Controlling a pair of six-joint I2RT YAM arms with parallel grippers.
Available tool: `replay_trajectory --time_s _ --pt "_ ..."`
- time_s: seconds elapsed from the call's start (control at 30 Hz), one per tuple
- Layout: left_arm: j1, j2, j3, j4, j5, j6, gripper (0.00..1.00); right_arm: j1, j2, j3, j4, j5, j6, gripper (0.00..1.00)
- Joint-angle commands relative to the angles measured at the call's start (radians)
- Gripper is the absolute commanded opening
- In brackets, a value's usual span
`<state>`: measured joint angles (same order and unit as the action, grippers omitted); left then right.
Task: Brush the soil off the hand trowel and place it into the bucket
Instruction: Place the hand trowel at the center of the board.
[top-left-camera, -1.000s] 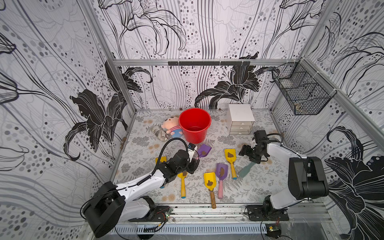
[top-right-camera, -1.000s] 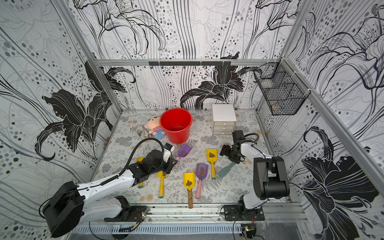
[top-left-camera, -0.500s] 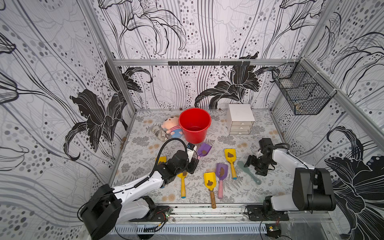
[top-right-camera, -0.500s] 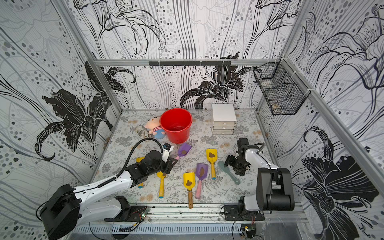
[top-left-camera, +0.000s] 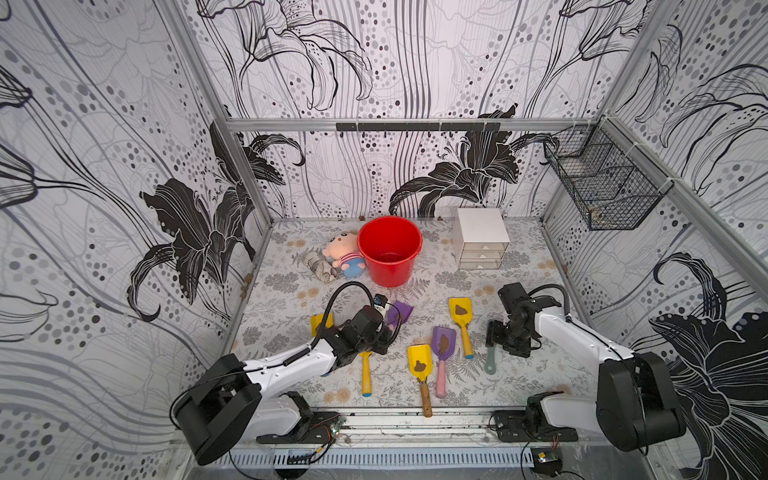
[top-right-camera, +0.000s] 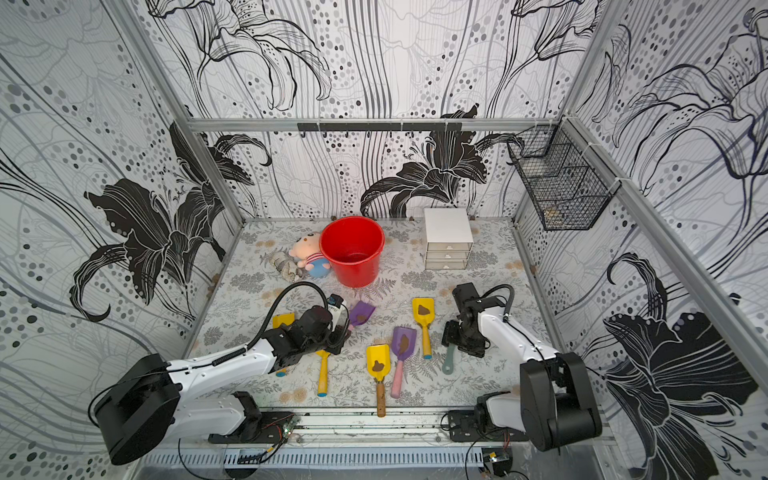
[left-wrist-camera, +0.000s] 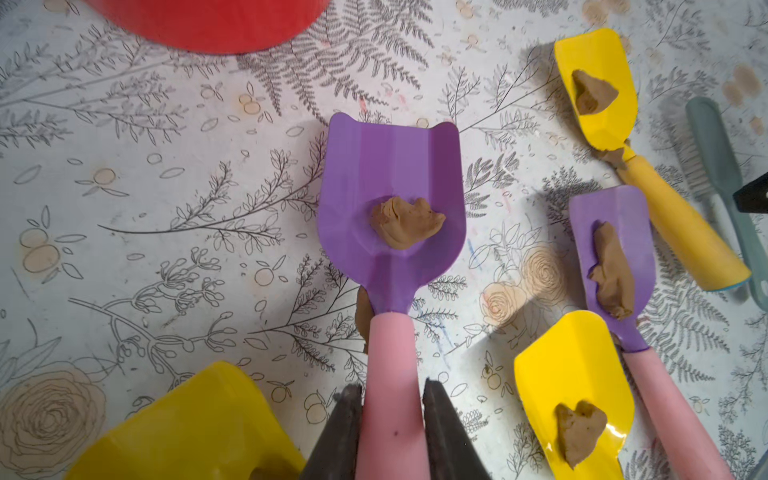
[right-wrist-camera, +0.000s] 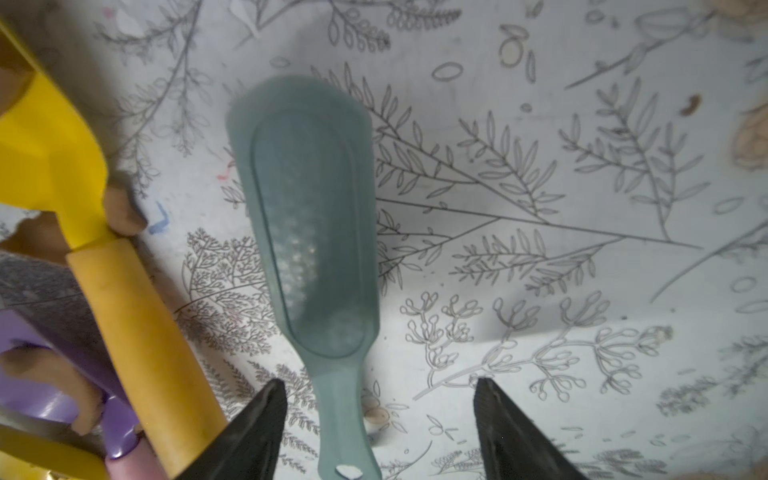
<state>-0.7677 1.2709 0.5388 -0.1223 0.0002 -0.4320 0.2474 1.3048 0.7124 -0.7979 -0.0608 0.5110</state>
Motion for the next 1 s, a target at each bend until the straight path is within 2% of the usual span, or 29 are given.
replay_trajectory --time_s 0.0,0.3,0.47,0.7,0.97 --pt "-0.008 0.003 0.026 0.058 -0.002 -0.029 0.00 0.039 0.017 -0.004 -0.024 0.042 0.024 0.69" --pt "-0.070 0.048 0.004 0.088 -0.064 -0.046 0.01 0.067 0.060 -0.055 0.094 0.012 0.083 0.45" --pt "-0.097 0.074 -0.022 0.121 -0.104 -0.066 0.12 0.070 0.082 -0.075 0.135 0.006 0.078 0.35" --pt "-0.126 0.110 -0.037 0.150 -0.115 -0.072 0.26 0.070 0.011 -0.088 0.140 0.022 0.076 0.21" --pt "-0.133 0.102 -0.043 0.150 -0.108 -0.080 0.42 0.070 -0.067 -0.076 0.121 0.039 0.054 0.13"
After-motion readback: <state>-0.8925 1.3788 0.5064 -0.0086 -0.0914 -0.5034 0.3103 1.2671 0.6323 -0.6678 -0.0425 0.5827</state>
